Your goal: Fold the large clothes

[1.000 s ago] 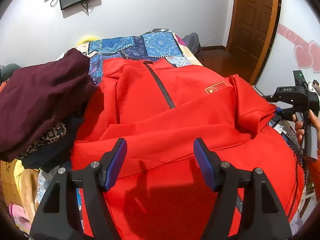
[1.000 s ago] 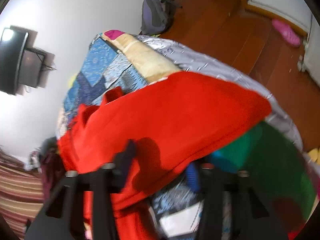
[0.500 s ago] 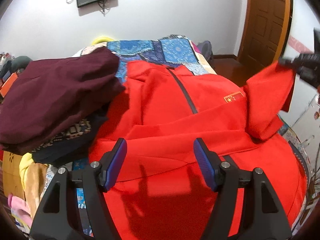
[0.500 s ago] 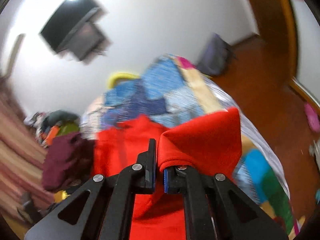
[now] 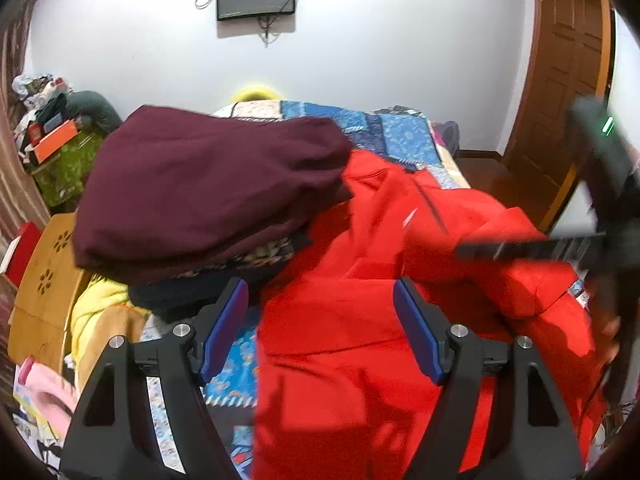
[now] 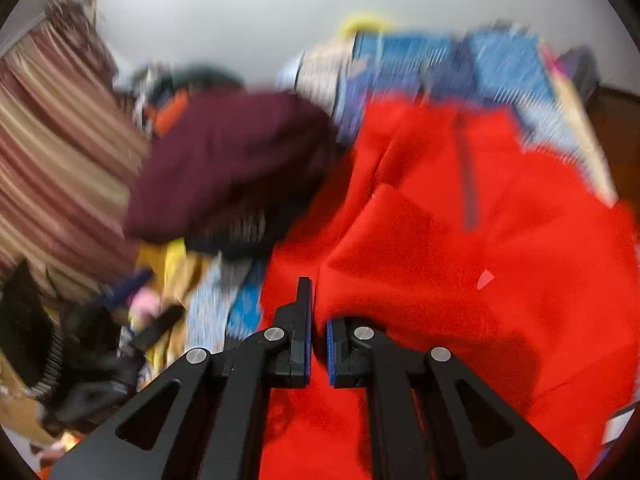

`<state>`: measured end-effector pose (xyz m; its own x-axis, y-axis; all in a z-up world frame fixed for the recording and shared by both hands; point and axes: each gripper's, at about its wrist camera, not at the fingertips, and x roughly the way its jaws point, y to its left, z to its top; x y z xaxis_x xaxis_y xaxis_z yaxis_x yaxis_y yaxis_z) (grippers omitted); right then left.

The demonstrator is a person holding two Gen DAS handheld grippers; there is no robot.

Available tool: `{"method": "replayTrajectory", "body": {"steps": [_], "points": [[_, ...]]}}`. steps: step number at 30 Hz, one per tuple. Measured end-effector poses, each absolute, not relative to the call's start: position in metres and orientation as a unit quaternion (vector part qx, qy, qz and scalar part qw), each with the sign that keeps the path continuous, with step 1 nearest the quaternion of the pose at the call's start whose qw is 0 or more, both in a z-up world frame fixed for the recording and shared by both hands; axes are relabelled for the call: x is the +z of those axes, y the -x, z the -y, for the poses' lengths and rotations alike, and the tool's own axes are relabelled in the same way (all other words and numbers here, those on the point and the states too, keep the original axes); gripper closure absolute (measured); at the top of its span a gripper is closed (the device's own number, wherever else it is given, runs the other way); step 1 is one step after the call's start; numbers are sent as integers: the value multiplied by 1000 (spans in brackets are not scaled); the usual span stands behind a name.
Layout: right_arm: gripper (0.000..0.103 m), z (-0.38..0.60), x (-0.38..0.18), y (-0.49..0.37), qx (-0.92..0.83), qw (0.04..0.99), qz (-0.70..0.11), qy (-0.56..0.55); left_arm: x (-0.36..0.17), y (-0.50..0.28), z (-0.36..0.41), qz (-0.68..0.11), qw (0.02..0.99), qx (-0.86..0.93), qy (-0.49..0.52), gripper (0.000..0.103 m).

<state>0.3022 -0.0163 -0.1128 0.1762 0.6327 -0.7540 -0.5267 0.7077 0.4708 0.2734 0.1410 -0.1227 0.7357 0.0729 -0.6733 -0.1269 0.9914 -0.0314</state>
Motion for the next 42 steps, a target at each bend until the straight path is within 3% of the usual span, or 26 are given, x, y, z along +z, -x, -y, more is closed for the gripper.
{"method": "replayTrajectory", "body": {"steps": [9, 13, 14, 22, 28, 36, 42], "points": [[94, -21, -168, -267, 374, 729, -570, 56, -139, -257, -164, -379, 921, 70, 52, 29], [72, -22, -172, -271, 361, 702, -612, 57, -143, -257, -163, -387, 918, 70, 55, 29], [71, -21, -171, -271, 362, 699, -614, 54, -144, -258, -162, -390, 917, 68, 55, 29], [70, 33, -127, -270, 355, 740, -569, 41, -162, -284, -137, -428, 901, 36, 64, 29], [59, 103, -100, -281, 292, 804, -517, 36, -174, -318, -95, -450, 892, -10, 45, 29], [58, 168, -103, -299, 208, 831, -515, 0, -216, -373, -39, -492, 869, -21, -50, 29], [58, 190, -121, -309, 183, 826, -533, -15, -227, -396, -20, -506, 859, -33, -72, 40]]}}
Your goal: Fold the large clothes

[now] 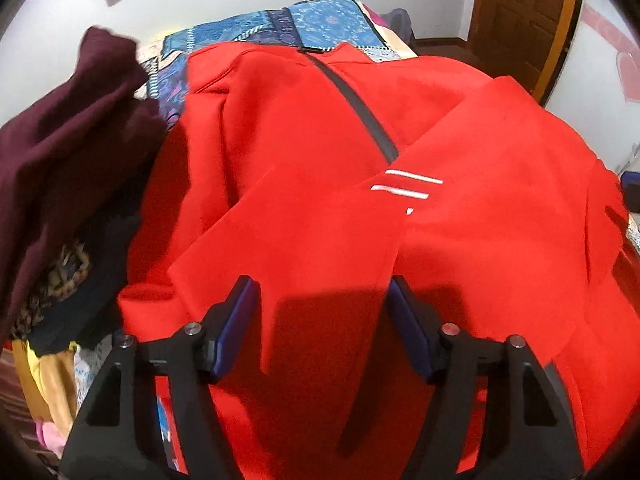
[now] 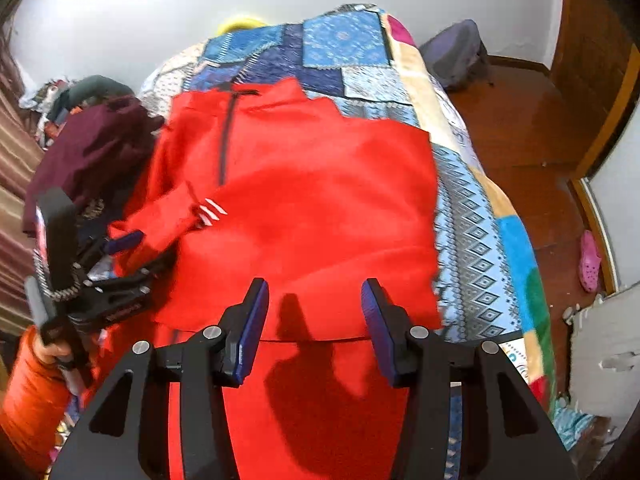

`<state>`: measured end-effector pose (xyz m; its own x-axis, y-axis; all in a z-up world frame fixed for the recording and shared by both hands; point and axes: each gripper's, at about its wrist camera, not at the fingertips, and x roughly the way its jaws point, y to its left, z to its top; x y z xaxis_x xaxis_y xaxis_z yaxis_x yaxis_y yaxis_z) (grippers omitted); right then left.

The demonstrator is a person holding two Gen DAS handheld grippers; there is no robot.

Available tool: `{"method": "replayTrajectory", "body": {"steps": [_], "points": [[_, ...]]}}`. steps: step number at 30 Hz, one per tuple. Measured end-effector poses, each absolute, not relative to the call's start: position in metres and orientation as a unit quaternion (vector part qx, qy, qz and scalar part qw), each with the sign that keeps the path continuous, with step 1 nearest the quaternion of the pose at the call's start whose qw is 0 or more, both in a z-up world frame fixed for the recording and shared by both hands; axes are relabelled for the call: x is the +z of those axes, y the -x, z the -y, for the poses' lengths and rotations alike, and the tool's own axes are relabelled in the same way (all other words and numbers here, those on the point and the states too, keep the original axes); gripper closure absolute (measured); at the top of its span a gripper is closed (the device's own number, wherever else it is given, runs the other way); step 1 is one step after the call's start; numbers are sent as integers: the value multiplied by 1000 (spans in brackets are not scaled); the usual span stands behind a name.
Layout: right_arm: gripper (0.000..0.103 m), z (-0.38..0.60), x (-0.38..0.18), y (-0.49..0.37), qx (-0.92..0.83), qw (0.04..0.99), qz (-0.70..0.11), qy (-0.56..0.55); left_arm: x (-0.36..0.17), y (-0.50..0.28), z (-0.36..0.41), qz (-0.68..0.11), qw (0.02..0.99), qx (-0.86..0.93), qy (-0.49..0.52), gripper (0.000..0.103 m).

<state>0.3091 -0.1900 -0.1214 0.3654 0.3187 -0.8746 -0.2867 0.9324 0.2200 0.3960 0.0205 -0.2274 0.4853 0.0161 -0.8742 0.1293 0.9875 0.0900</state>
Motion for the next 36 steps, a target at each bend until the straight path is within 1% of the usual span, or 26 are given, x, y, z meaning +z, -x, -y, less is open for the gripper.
{"method": "replayTrajectory", "body": {"steps": [2, 4, 6, 7, 11, 14, 17, 19, 23, 24, 25, 26, 31, 35, 36], "points": [[58, 194, -132, -314, 178, 820, -543, -22, -228, -403, -22, -510, 857, -32, -64, 51], [58, 196, -144, -316, 182, 810, -556, -44, -228, -408, -29, -515, 856, -33, -40, 81], [58, 196, -152, -317, 187, 804, -562, -59, -222, -410, -43, -512, 859, -23, -8, 93], [55, 197, -154, -316, 189, 803, -563, -61, -218, -408, -47, -506, 862, -16, 3, 95], [41, 196, -157, -313, 202, 805, -553, -73, -183, -382, -80, -445, 895, 29, 28, 96], [38, 194, -159, -312, 206, 807, -549, -68, -158, -350, -107, -400, 914, 58, 32, 96], [36, 191, -160, -311, 205, 811, -544, -61, -152, -326, -131, -389, 917, 78, 47, 96], [36, 189, -160, -309, 206, 815, -539, -58, -157, -320, -141, -391, 915, 85, 51, 96], [36, 190, -162, -304, 201, 824, -526, -61, -187, -298, -156, -415, 902, 110, 49, 96], [36, 190, -162, -303, 201, 826, -524, -60, -199, -292, -162, -430, 894, 112, 57, 93], [36, 190, -162, -302, 200, 827, -522, -57, -212, -288, -167, -449, 884, 115, 65, 88], [36, 189, -162, -302, 199, 828, -522, -54, -219, -287, -171, -462, 876, 120, 69, 86], [36, 186, -161, -301, 190, 828, -526, -44, -268, -275, -190, -535, 827, 153, 75, 85], [36, 185, -161, -301, 186, 828, -528, -38, -262, -262, -194, -535, 829, 149, 68, 84], [36, 185, -161, -301, 185, 826, -531, -36, -256, -262, -190, -529, 834, 146, 60, 81]]}}
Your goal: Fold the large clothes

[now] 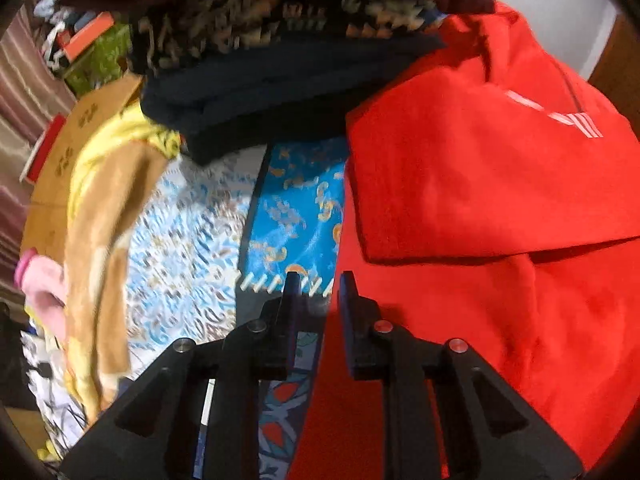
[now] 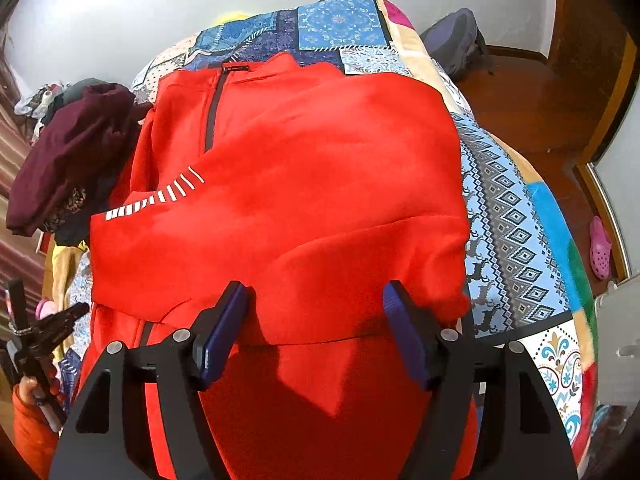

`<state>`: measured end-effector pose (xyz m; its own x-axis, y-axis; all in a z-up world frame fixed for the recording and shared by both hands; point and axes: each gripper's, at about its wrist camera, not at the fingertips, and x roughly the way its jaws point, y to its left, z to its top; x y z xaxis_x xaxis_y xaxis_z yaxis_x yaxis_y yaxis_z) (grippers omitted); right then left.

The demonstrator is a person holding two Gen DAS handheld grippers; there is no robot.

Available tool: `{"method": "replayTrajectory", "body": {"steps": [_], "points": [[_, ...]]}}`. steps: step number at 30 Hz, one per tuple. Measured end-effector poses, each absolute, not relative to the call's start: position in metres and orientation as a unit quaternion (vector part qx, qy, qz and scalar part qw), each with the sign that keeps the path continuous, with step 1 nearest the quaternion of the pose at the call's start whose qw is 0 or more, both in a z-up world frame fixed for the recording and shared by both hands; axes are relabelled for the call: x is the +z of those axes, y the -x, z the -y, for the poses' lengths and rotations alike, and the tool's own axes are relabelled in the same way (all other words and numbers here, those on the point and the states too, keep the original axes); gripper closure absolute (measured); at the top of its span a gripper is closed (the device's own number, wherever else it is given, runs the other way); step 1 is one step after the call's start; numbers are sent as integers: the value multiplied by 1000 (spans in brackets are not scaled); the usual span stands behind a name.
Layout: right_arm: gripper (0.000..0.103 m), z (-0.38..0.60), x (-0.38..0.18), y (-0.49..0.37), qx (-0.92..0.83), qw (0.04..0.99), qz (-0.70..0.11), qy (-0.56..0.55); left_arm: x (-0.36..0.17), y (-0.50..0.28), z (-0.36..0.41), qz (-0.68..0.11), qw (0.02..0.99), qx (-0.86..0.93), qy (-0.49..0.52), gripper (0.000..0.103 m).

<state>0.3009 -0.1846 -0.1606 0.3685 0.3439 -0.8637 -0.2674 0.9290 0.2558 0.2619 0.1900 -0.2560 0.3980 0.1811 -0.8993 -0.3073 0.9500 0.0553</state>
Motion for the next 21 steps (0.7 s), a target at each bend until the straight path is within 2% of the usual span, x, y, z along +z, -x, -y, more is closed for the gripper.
{"method": "replayTrajectory", "body": {"steps": [4, 13, 21], "points": [[36, 184, -154, -303, 183, 821, -539, -38, -220, -266, -175, -487, 863, 131, 36, 53], [36, 181, -104, -312, 194, 858, -475, -21, -127, -314, -105, -377, 925, 46, -10, 38], [36, 165, -66, -337, 215, 881, -422, 3, -85, -391, -64, -331, 943, 3, -38, 36]]}}
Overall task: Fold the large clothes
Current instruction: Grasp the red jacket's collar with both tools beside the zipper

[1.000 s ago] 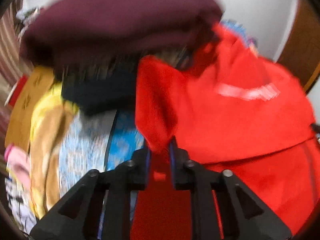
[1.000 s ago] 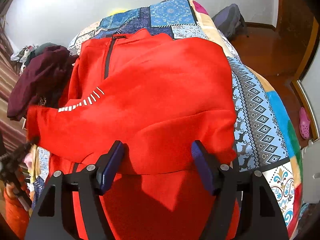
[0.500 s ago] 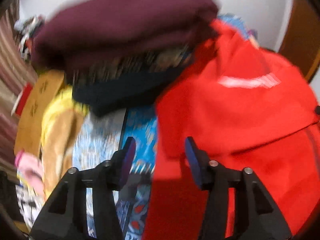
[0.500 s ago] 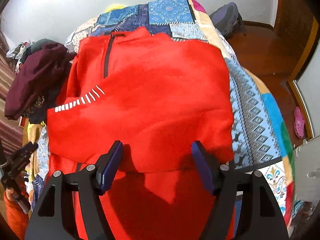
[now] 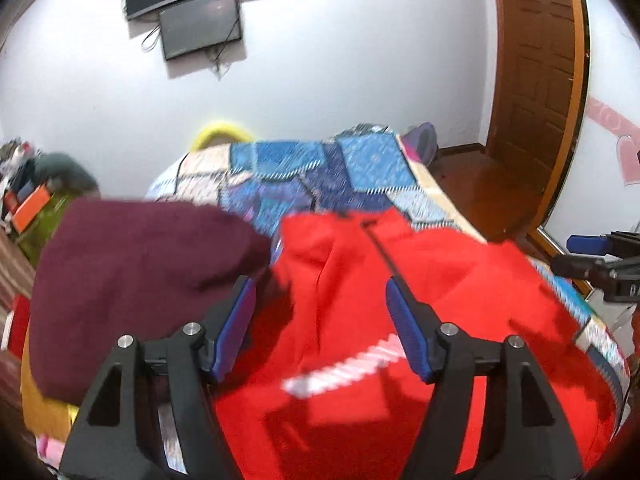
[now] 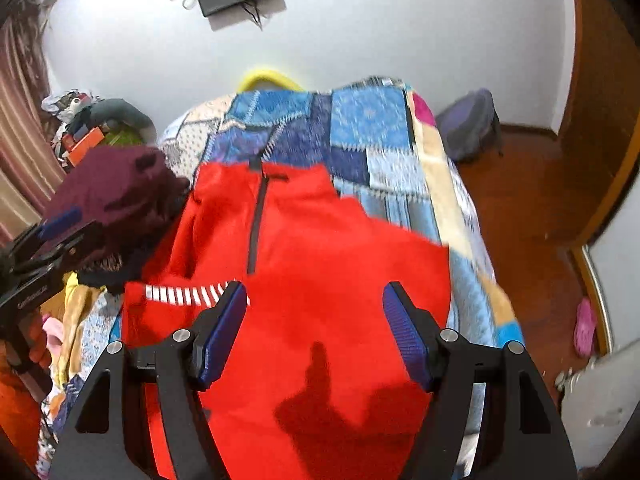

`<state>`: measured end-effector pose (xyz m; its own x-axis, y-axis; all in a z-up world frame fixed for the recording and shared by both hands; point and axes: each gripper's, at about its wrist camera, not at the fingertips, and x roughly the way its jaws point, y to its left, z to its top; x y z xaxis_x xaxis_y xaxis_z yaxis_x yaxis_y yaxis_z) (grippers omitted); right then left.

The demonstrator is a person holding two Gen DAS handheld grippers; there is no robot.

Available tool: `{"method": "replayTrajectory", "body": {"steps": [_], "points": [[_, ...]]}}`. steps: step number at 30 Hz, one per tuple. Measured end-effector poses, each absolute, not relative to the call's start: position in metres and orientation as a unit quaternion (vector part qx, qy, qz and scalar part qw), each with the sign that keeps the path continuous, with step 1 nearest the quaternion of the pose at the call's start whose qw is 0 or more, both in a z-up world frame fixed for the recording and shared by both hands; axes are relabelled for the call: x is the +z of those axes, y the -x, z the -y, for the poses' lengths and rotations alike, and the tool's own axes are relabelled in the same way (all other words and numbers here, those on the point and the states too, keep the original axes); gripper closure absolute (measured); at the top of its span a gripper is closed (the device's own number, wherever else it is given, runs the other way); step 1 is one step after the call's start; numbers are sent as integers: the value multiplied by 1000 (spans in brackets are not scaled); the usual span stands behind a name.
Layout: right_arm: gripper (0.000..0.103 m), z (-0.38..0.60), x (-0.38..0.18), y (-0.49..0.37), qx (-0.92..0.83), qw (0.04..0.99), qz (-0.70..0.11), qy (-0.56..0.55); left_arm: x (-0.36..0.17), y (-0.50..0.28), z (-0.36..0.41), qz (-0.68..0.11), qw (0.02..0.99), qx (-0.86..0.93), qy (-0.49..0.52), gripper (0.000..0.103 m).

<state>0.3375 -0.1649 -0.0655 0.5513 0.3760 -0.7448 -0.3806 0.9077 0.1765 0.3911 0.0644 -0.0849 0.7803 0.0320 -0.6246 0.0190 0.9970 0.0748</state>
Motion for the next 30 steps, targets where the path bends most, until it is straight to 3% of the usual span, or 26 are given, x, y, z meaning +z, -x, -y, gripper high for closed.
{"method": "replayTrajectory", "body": {"steps": [12, 18, 28, 30], "points": [[36, 133, -62, -433, 229, 874, -427, -37, -99, -531, -83, -399, 915, 5, 53, 36], [36, 111, -99, -490, 230, 847, -475, -73, -146, -582, -88, -466, 878, 17, 106, 38], [36, 92, -185, -555, 197, 777, -575, -165, -206, -607, -78, -490, 866, 76, 61, 38], [36, 89, -195, -559, 197, 770, -581, -178, -208, -608, -79, -491, 866, 76, 62, 47]]}}
